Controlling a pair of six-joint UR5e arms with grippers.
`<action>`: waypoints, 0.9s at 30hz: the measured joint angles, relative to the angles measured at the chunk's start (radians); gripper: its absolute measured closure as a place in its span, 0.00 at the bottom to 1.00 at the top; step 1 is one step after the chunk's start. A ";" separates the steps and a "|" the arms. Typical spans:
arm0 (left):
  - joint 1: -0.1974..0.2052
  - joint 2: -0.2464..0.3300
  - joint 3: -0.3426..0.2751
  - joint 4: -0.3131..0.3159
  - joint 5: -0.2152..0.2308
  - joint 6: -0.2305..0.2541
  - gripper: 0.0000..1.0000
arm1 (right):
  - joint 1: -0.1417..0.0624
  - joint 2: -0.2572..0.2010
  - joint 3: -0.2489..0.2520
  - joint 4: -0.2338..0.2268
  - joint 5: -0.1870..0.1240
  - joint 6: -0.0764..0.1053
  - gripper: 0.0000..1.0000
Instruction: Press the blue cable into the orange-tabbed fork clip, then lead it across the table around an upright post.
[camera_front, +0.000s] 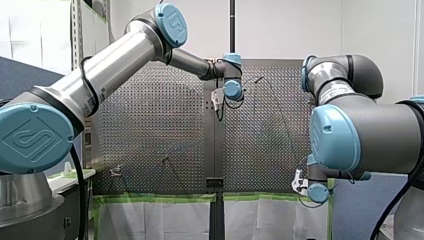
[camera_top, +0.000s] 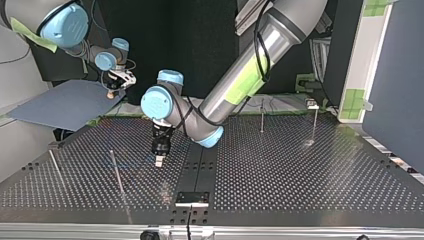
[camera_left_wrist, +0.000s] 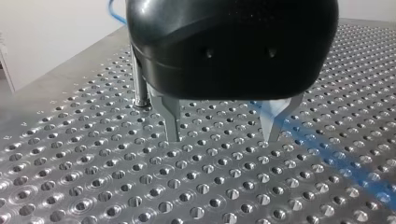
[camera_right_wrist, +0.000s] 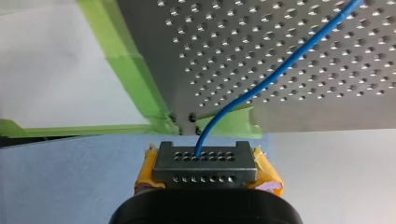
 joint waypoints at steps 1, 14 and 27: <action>0.000 0.000 0.000 -0.002 -0.002 0.005 0.17 | 0.000 0.003 0.000 0.000 0.000 0.000 1.00; 0.001 0.000 0.000 -0.026 0.029 0.031 0.01 | 0.000 0.011 -0.001 0.002 0.000 -0.002 1.00; -0.002 0.000 0.000 -0.059 -0.034 0.048 0.01 | 0.002 0.011 -0.001 0.004 -0.001 -0.004 1.00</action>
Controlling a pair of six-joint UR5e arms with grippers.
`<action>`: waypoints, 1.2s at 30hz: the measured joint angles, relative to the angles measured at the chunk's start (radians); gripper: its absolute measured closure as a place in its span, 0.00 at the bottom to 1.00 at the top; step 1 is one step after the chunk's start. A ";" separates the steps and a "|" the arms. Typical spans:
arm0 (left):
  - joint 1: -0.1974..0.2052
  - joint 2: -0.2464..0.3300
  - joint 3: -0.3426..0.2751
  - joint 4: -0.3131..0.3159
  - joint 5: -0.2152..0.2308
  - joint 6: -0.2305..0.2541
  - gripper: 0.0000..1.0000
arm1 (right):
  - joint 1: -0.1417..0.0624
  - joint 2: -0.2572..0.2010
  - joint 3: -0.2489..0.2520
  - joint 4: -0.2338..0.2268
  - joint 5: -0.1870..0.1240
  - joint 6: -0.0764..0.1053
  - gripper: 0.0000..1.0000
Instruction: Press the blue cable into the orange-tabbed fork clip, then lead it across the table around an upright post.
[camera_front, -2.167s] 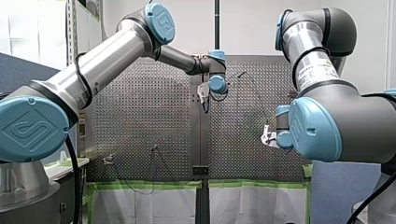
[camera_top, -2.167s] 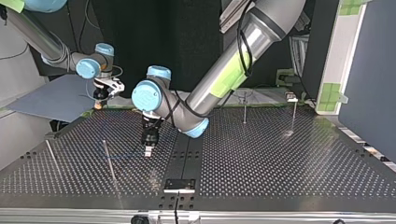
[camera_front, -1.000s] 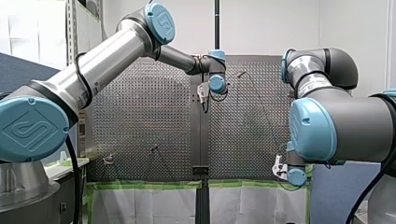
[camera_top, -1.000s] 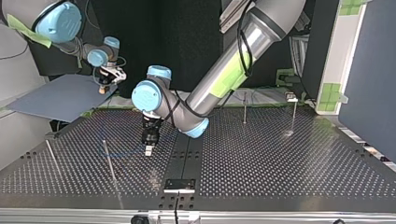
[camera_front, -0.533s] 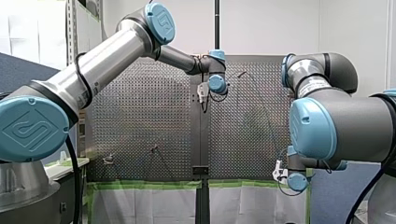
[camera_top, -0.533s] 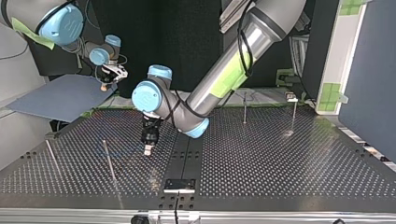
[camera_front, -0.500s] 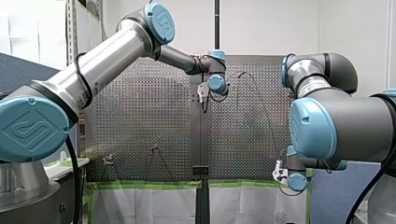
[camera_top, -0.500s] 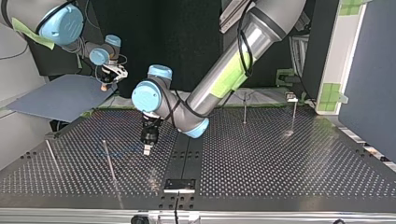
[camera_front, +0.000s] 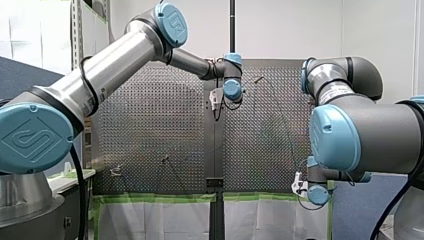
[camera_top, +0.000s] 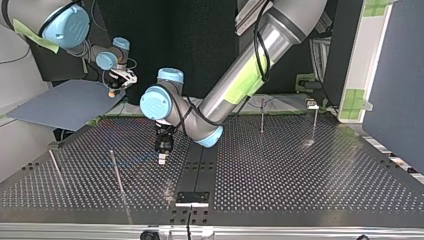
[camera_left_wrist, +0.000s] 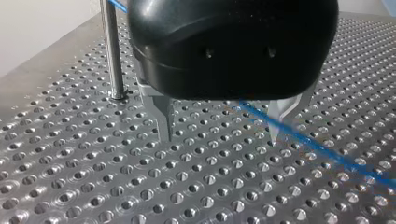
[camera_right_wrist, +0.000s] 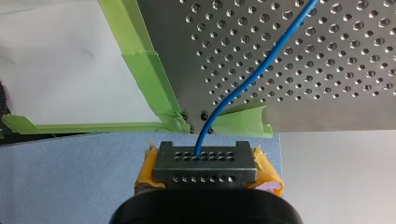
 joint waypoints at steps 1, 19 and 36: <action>0.000 0.000 0.000 -0.001 0.001 -0.001 0.01 | 0.000 0.000 0.000 0.000 0.000 0.000 1.00; 0.003 0.023 0.000 -0.020 0.097 -0.090 0.01 | 0.002 0.000 0.000 0.000 -0.001 -0.002 1.00; -0.014 0.046 -0.020 -0.149 0.241 -0.234 0.01 | -0.002 0.000 -0.002 -0.002 -0.001 0.003 1.00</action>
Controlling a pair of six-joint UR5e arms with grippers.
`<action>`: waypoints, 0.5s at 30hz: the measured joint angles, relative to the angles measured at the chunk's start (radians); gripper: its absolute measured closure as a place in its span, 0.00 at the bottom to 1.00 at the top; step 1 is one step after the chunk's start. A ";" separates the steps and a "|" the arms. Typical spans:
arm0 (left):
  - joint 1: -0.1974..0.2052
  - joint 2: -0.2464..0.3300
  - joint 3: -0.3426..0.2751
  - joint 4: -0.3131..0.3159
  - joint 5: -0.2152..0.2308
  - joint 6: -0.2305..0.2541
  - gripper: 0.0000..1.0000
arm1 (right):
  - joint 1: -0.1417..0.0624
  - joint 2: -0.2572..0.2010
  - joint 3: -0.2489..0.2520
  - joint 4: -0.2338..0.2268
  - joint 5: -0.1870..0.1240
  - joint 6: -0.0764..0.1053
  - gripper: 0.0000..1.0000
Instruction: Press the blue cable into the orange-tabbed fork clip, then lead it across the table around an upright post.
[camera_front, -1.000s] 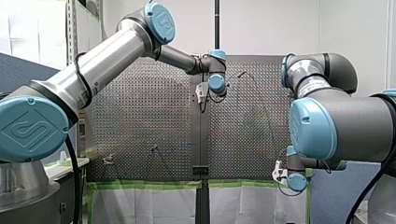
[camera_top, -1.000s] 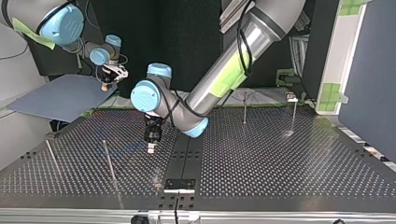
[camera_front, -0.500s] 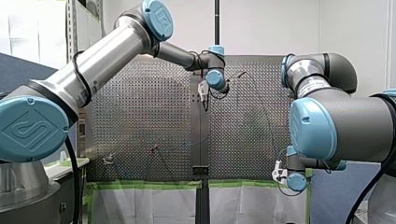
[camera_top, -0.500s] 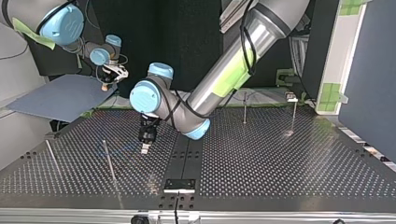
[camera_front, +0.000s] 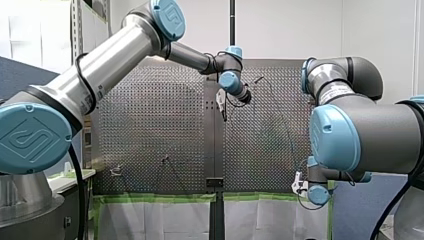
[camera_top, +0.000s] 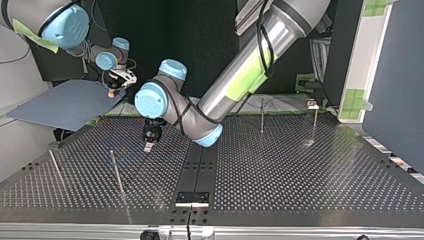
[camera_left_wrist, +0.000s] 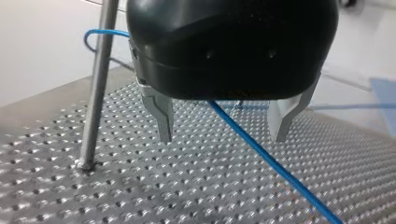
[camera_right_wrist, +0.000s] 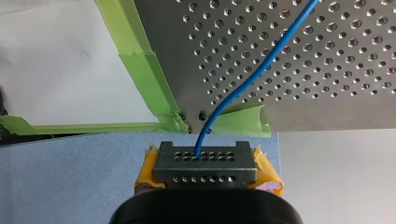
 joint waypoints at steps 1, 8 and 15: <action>0.001 0.004 -0.005 0.000 0.007 -0.007 0.01 | 0.000 0.000 0.000 0.000 0.000 0.000 1.00; 0.003 0.018 -0.057 0.013 0.045 -0.061 0.01 | 0.000 0.000 -0.001 0.002 0.000 0.000 1.00; 0.003 0.018 -0.116 -0.017 0.005 -0.095 0.01 | 0.000 0.000 -0.001 0.005 0.000 0.000 1.00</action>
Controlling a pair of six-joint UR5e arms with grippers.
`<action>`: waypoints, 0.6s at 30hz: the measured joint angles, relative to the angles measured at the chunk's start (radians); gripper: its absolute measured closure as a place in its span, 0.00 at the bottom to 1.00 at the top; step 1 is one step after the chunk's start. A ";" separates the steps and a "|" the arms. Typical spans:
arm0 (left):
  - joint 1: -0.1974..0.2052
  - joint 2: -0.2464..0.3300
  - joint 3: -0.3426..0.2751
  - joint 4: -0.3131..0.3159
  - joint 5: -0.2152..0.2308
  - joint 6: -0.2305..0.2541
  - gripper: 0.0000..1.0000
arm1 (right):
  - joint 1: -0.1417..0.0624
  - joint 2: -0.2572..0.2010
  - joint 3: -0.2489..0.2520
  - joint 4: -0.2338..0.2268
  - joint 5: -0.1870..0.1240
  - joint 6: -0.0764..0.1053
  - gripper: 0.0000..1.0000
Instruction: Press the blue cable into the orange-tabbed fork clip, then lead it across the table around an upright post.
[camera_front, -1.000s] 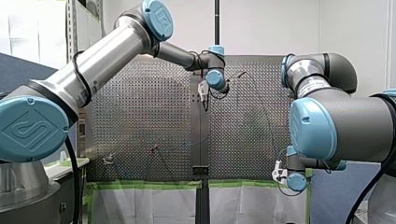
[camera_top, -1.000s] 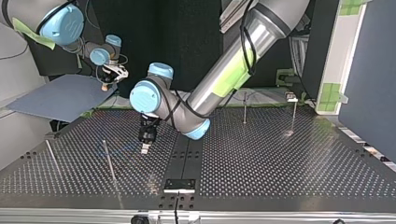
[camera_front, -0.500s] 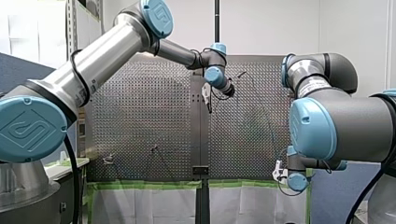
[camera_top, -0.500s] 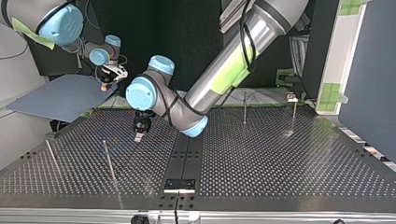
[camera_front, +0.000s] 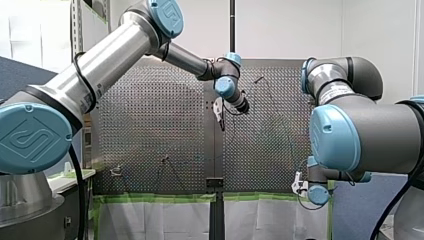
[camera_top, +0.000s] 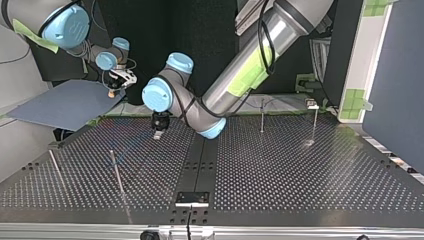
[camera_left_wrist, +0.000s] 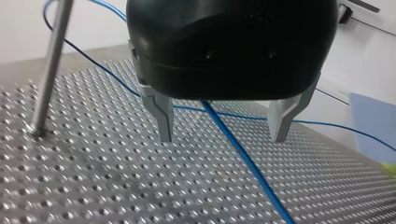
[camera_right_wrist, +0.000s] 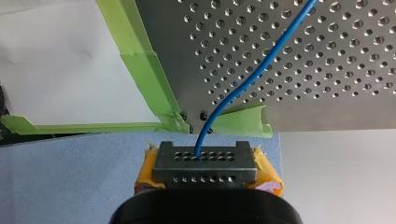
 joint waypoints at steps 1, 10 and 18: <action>0.000 0.000 -0.003 -0.005 -0.003 0.000 0.01 | 0.000 0.000 0.000 0.000 0.000 0.000 1.00; -0.009 0.015 -0.010 -0.053 -0.028 0.005 0.01 | 0.000 0.001 0.000 0.002 -0.001 -0.003 1.00; -0.019 0.029 -0.010 -0.057 -0.089 0.002 0.01 | 0.000 0.001 0.000 0.003 -0.001 -0.002 1.00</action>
